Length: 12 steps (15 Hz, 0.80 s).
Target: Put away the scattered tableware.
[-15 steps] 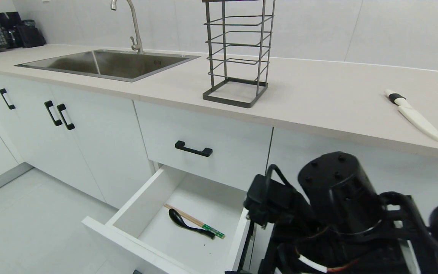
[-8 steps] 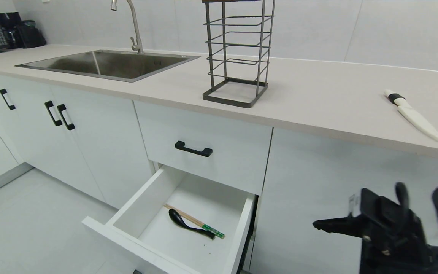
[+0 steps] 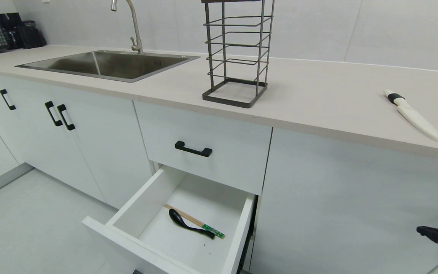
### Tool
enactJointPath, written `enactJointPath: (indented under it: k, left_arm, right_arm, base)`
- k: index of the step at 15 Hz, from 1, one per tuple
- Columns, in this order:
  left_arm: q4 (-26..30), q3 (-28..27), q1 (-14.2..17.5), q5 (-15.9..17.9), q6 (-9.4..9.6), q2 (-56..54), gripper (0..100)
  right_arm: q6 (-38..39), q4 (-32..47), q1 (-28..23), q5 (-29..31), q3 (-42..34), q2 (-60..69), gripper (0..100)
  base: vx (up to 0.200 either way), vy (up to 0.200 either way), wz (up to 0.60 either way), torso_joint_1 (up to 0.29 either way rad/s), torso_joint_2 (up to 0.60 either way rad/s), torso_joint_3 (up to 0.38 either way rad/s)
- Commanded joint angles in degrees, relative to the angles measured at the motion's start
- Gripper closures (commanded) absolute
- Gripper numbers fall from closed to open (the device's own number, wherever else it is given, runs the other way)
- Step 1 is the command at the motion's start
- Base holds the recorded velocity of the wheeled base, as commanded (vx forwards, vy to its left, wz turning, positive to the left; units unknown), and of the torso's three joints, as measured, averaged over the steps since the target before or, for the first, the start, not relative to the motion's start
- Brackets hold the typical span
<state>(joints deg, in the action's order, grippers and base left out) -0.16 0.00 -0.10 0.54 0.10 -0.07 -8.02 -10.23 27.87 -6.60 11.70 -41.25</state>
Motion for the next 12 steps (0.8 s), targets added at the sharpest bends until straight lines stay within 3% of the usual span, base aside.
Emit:
enactJointPath:
  k: [1, 12]
  left_arm:
    - [-0.02, 0.0, 0.01, -0.01, -0.01, 0.07, 0]
    - [-0.02, 0.0, 0.01, -0.01, -0.01, 0.07, 0]
  right_arm:
    - [-0.68, 1.61, -3.87, -0.08, -3.53, 12.07, 0]
    - [-0.77, 2.23, -17.85, -1.23, -4.76, 25.34, 0]
  base:
    - [0.0, 0.0, 0.0, 0.0, 0.0, 0.0]
    - [0.0, 0.0, 0.0, 0.0, 0.0, 0.0]
